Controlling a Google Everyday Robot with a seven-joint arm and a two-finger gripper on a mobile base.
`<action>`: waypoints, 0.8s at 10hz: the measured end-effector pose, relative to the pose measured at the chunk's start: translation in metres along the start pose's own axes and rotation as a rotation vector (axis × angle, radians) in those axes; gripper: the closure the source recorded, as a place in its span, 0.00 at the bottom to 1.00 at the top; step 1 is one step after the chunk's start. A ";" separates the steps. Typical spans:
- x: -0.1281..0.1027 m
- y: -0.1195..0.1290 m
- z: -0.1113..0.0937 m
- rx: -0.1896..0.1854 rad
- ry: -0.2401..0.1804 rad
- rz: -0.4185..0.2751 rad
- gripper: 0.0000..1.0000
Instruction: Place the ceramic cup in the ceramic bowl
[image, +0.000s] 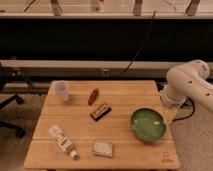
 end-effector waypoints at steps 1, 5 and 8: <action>-0.001 -0.001 0.001 0.002 0.002 -0.001 0.20; -0.048 -0.023 0.006 0.027 0.008 -0.031 0.20; -0.065 -0.032 0.007 0.045 0.018 -0.051 0.20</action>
